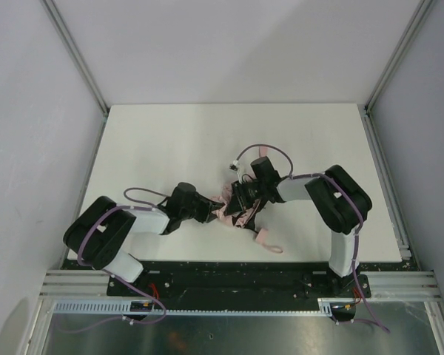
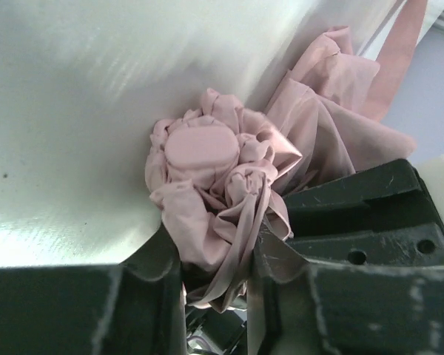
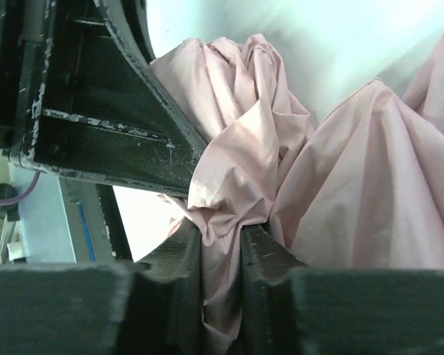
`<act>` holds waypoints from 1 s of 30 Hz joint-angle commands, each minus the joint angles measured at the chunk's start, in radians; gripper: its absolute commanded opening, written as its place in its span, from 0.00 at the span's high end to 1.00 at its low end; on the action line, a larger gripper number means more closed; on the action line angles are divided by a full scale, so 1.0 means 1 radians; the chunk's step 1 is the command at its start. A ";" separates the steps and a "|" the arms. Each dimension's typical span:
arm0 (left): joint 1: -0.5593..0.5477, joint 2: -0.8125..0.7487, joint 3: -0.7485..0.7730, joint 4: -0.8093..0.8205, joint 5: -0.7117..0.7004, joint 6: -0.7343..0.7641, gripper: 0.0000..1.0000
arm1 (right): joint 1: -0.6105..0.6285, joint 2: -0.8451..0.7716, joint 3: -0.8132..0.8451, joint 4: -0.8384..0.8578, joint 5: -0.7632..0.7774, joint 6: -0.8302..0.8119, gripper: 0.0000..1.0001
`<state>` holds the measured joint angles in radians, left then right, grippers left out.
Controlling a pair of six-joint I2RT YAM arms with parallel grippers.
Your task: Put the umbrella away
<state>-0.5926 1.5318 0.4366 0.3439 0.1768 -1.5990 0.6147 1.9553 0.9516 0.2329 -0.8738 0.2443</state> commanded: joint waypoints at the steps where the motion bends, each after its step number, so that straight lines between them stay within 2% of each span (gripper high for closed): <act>1: -0.027 0.062 -0.058 -0.117 -0.125 0.069 0.92 | 0.048 -0.077 0.018 -0.245 0.118 -0.064 0.75; 3: -0.026 0.053 -0.062 -0.117 -0.127 0.072 0.98 | 0.050 -0.140 0.052 -0.318 0.181 -0.088 0.63; 5: -0.026 0.049 -0.064 -0.118 -0.123 0.071 0.99 | 0.052 -0.202 0.088 -0.380 0.247 -0.110 0.52; 9: -0.026 0.036 -0.070 -0.120 -0.118 0.062 1.00 | 0.063 -0.330 0.121 -0.475 0.381 -0.153 0.16; 11: -0.027 0.031 -0.072 -0.124 -0.113 0.060 1.00 | 0.103 -0.403 0.121 -0.514 0.498 -0.195 0.09; 15: -0.022 0.026 -0.069 -0.149 -0.091 0.048 1.00 | 0.283 -0.493 0.088 -0.518 0.828 -0.280 0.06; 17: -0.015 0.027 -0.062 -0.169 -0.076 0.046 1.00 | 0.364 -0.508 0.043 -0.452 1.027 -0.309 0.06; 20: -0.001 0.030 -0.047 -0.213 -0.051 0.044 1.00 | 0.452 -0.498 -0.026 -0.331 1.218 -0.370 0.06; 23: 0.014 0.029 -0.036 -0.246 -0.028 0.047 1.00 | 0.508 -0.443 -0.056 -0.259 1.311 -0.430 0.06; 30: 0.039 0.025 -0.019 -0.271 0.002 0.066 1.00 | 0.542 -0.269 -0.061 -0.121 1.367 -0.518 0.07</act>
<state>-0.5751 1.5284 0.4438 0.3225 0.2157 -1.5879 1.1500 1.6238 0.8917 -0.0212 0.3820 -0.2008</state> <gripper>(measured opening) 0.381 0.937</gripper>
